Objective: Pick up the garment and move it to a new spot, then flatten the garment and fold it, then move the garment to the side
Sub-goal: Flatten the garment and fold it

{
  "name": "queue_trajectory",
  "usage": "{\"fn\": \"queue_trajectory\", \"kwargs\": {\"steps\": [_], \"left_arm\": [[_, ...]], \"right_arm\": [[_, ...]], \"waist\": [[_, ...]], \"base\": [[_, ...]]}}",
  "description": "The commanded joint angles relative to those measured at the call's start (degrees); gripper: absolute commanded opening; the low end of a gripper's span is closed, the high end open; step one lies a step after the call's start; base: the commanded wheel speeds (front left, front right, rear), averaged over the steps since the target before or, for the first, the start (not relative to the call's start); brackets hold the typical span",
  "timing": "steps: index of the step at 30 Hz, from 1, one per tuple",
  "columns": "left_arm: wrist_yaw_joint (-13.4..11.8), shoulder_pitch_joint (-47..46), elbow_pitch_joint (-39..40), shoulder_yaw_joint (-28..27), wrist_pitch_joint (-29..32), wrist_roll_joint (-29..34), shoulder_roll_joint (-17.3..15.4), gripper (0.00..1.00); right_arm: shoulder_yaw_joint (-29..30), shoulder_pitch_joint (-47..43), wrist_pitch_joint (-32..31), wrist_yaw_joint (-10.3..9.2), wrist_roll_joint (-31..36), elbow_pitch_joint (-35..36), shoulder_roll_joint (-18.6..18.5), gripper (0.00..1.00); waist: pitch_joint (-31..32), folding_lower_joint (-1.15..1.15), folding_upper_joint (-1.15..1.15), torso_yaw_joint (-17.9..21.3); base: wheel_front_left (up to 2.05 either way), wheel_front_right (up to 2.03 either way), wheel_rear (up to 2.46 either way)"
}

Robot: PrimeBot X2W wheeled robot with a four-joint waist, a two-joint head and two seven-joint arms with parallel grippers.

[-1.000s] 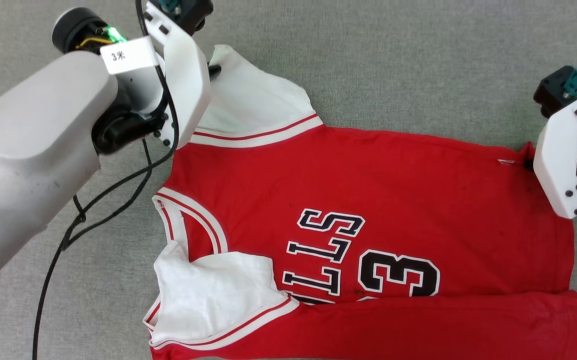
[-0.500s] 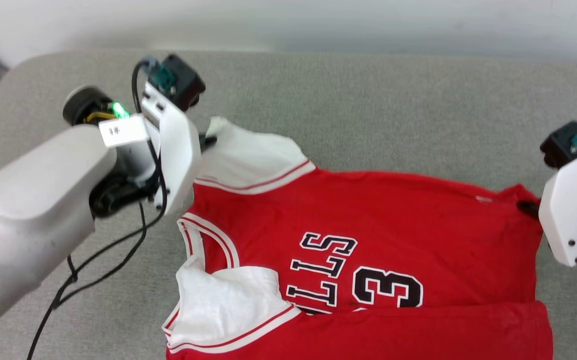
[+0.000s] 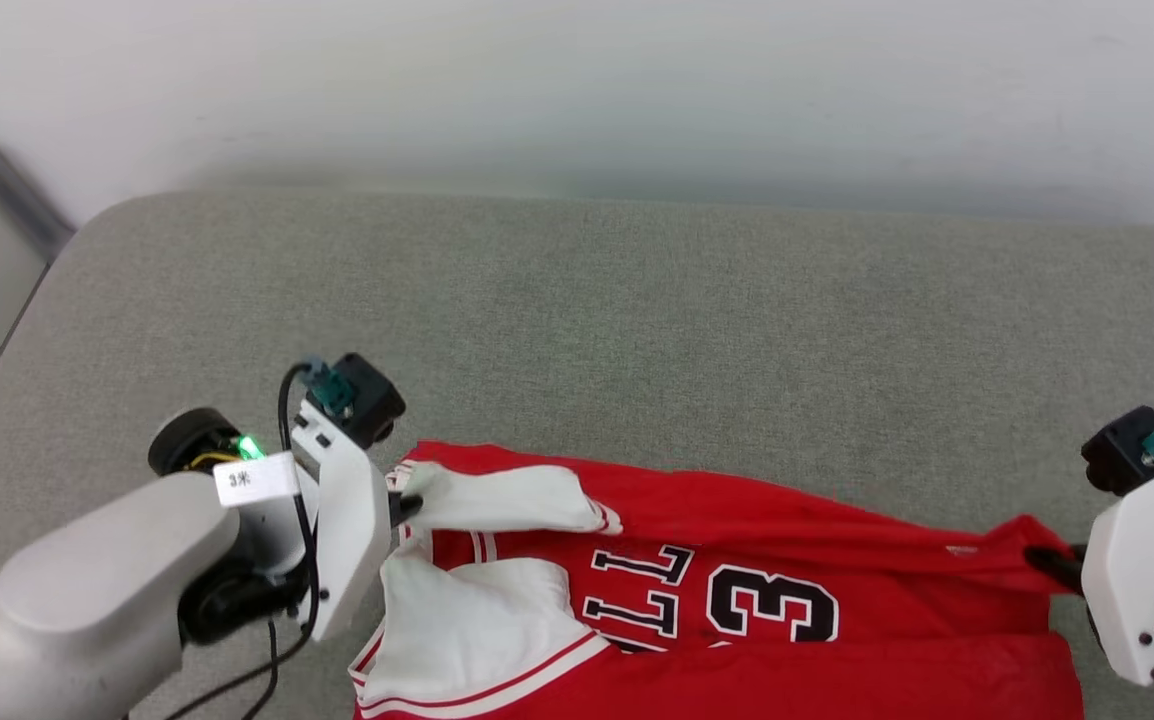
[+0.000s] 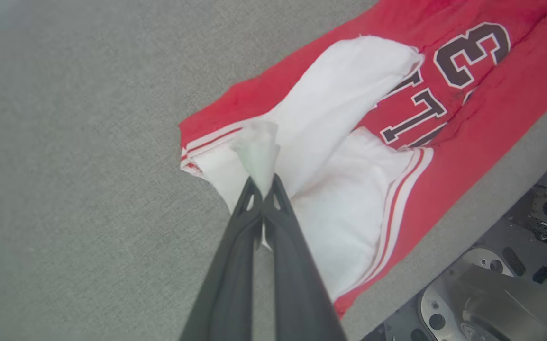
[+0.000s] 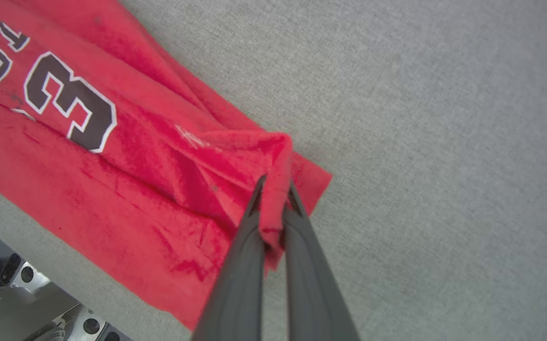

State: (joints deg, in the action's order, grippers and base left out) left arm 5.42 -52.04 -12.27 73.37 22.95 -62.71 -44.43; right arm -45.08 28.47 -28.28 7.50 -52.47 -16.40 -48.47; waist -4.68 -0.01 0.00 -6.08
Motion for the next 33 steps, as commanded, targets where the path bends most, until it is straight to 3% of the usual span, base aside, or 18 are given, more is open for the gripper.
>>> {"fn": "queue_trajectory", "kwargs": {"steps": [1, 10, 17, 18, 19, 20, 21, 26, 33], "left_arm": [[-0.7, 2.5, 1.1, 0.0, -0.3, 0.4, -0.6, 0.0], [-3.2, 14.1, 3.8, 0.0, -0.5, 0.7, -2.0, 0.0], [-4.2, 18.2, 0.7, 0.0, -3.0, 0.9, -0.2, 0.0], [-4.4, 18.4, -0.1, 0.0, -3.6, 1.2, 0.1, 0.31], [-4.6, 18.5, -0.6, -0.1, -4.6, 1.7, 0.4, 1.0], [-5.0, 18.8, -1.1, -0.4, -5.6, 1.8, 0.7, 1.0], [-5.1, 18.9, -1.3, -0.7, -6.6, 2.0, 0.9, 1.0], [-8.4, 19.5, 1.1, -2.3, -12.8, 4.6, -0.3, 1.0], [-18.0, 22.5, 5.6, -6.6, -25.9, 8.8, -2.4, 1.0]], "right_arm": [[0.5, -2.4, 0.8, -0.02, -0.5, 0.5, -0.2, 0.0], [3.0, -11.0, 2.8, -0.02, -0.5, 1.8, 0.1, 0.0], [4.0, -13.9, 2.4, -0.02, 1.0, 0.0, 3.0, 0.0], [3.9, -14.2, 2.2, -0.02, 1.3, -0.3, 3.5, 0.0], [4.0, -14.4, 2.6, -0.02, 1.4, -0.6, 4.0, 0.02], [4.4, -14.7, 3.0, -0.02, 1.3, -0.9, 4.6, 0.33], [4.8, -14.7, 3.3, -0.02, 1.2, -0.8, 4.9, 1.0], [7.3, -15.7, 5.8, -0.02, 2.5, 2.5, 2.8, 1.0], [16.1, -20.3, 7.4, -0.02, 0.7, 9.0, -0.5, 1.0]], "waist": [[0.8, 0.01, 0.0, -0.1], [0.8, 0.01, 0.0, 0.1], [-0.8, 0.01, 0.0, 0.5], [-1.0, 0.01, 0.0, 0.6], [-1.0, 0.01, 0.0, 0.6], [-1.0, 0.01, 0.0, 0.6], [-0.8, 0.01, 0.0, 0.6], [0.9, 0.01, 0.0, 0.6], [3.1, 0.01, 0.0, 0.8]], "base": [[0.0, 0.0, 0.0], [0.0, 0.0, 0.0], [0.0, 0.0, 0.0], [0.0, 0.0, 0.0], [0.0, 0.0, 0.0], [0.0, 0.0, 0.0], [0.0, 0.0, 0.0], [0.0, 0.0, 0.0], [0.0, 0.0, 0.0]]}}
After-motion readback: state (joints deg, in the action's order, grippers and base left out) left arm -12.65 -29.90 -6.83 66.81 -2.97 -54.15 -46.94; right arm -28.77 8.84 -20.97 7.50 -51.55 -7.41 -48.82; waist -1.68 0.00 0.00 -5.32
